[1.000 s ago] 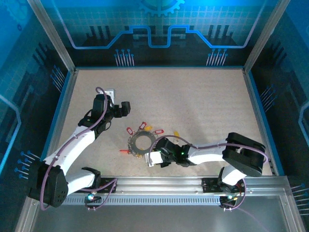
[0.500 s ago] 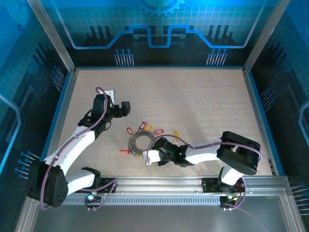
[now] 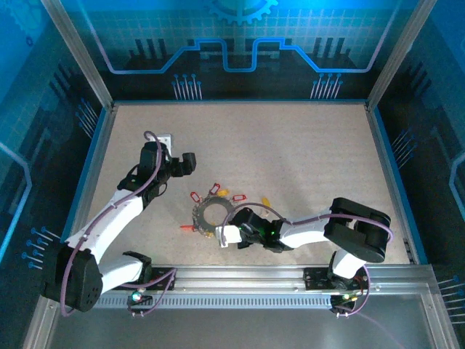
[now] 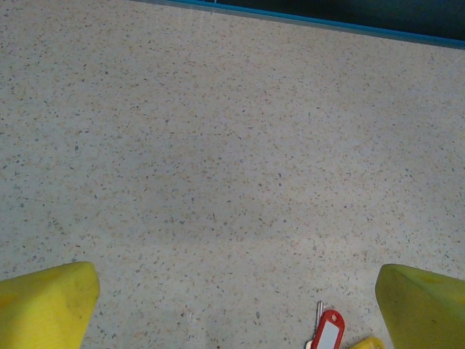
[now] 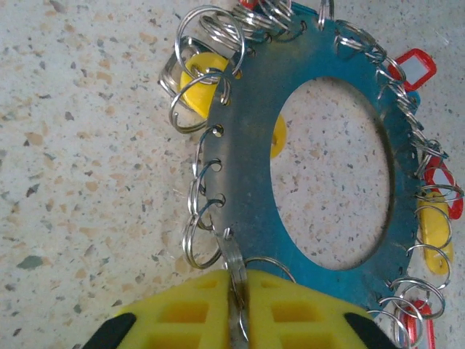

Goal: Put the keys on the keyring

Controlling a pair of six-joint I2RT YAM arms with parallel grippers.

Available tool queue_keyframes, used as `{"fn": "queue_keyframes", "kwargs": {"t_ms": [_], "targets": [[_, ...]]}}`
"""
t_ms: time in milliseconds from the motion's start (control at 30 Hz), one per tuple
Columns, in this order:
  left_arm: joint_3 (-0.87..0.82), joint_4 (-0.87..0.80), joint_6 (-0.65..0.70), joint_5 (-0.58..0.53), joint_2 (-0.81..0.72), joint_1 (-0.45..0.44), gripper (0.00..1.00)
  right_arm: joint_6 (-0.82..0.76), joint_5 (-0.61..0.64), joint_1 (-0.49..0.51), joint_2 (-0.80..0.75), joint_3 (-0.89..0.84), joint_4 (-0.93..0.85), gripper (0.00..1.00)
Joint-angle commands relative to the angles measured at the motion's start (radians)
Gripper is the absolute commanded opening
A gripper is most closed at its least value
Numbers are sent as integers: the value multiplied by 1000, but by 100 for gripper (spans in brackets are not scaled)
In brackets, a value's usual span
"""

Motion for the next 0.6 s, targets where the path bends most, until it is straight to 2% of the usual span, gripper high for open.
{"fn": "queue_keyframes", "kwargs": {"t_ms": [0,167,333,467,567], "targets": [[17,-9,18,-12,12,-1,99,18,-7,0,-12,-22,45,11],[8,4,22,-19,17,-1,99,33,4,2,-35,-34,72,4],[-3,48,52,44,3,-3,99,71,-61,-26,-107,-82,132,0],[-36,114,113,135,-50,-4,99,184,-135,-96,-201,-155,251,0],[-89,212,208,296,-109,-13,98,244,-171,-172,-259,-189,293,0]]}}
